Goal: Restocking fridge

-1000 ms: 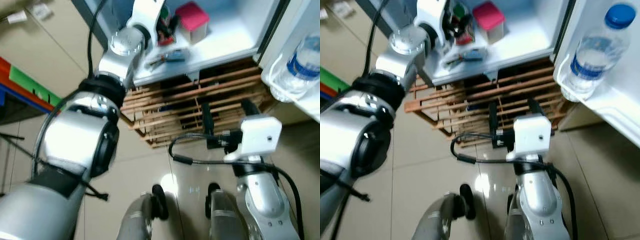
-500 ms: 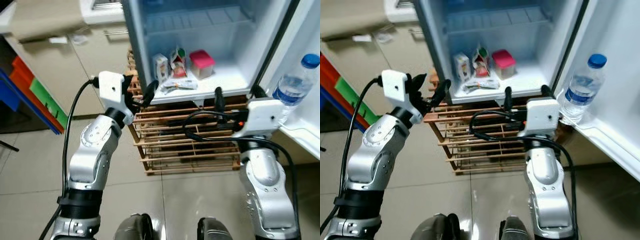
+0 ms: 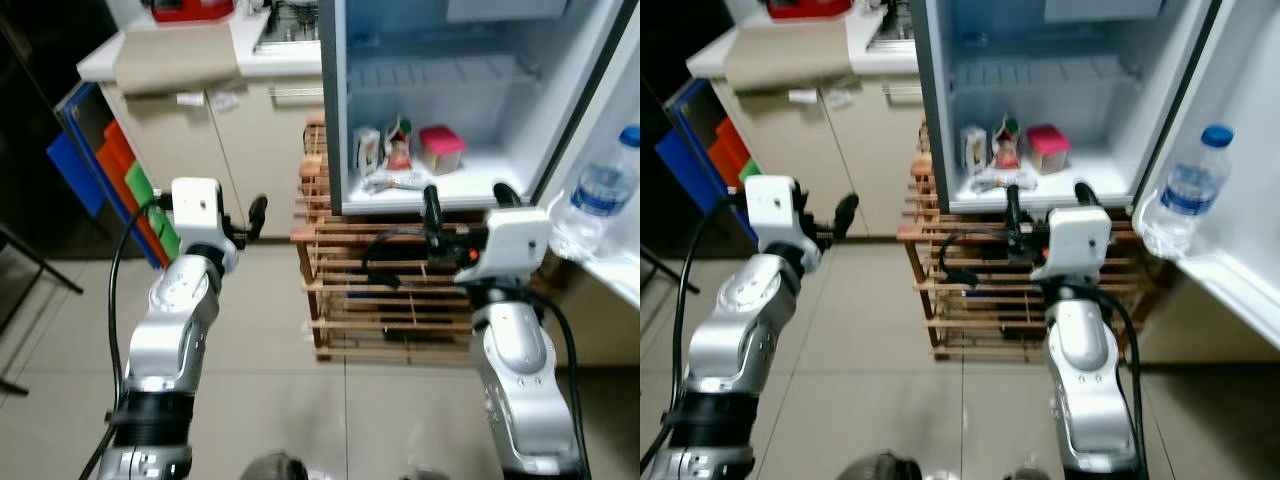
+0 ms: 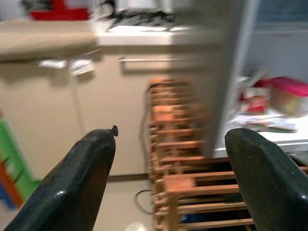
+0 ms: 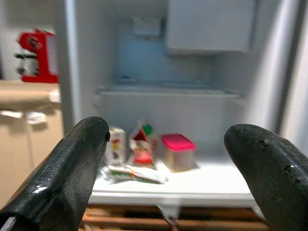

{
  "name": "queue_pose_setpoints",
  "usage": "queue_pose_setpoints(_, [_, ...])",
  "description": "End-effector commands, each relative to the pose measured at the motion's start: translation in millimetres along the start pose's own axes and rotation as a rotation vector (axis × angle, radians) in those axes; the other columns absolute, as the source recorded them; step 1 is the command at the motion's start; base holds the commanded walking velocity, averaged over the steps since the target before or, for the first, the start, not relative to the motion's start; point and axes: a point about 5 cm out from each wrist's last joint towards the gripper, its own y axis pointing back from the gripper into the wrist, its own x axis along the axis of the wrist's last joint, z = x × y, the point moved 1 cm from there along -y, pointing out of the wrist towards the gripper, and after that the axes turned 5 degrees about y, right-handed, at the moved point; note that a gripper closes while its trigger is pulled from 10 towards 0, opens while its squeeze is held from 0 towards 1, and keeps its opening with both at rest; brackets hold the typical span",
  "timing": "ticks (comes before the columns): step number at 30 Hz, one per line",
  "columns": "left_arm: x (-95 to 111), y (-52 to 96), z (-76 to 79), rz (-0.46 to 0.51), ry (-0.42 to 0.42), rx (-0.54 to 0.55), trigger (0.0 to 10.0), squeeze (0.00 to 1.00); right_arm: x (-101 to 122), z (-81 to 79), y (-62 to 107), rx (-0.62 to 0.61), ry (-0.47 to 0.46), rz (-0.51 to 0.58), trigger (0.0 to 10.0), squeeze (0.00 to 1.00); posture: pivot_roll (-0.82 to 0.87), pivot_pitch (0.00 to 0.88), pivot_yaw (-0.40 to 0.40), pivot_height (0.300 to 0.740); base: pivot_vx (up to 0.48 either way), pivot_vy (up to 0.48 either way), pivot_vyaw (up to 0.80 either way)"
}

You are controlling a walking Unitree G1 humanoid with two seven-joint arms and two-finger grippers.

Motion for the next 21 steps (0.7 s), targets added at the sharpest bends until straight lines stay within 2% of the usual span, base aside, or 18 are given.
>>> queue_pose_setpoints(1, [3.3,-4.0,5.8,0.006,0.002,-0.032,10.0,0.0,0.9,2.6,0.0,-0.016,0.002,0.011,10.0,0.63,-0.16,0.003,0.107,0.74,0.442,0.0,0.0])
queue_pose_setpoints(7, [5.7,-7.1,13.8,0.032,0.012,-0.047,10.0,0.0,-7.1,9.1,-0.7,-0.034,0.005,-0.017,10.0,0.63,-0.17,0.002,0.103,0.74,0.444,0.0,0.0])
queue_pose_setpoints(13, [5.7,-6.0,14.2,0.04,0.019,-0.043,10.0,0.0,-9.8,7.8,0.1,-0.022,0.004,-0.029,10.0,0.63,-0.17,0.002,0.099,0.74,0.443,0.0,0.0])
queue_pose_setpoints(21, [7.2,-6.6,21.4,0.048,-0.018,-0.099,10.0,0.0,-14.9,4.5,5.9,-0.017,0.0,-0.044,10.0,0.64,-0.17,0.0,0.108,0.74,0.45,0.0,0.0])
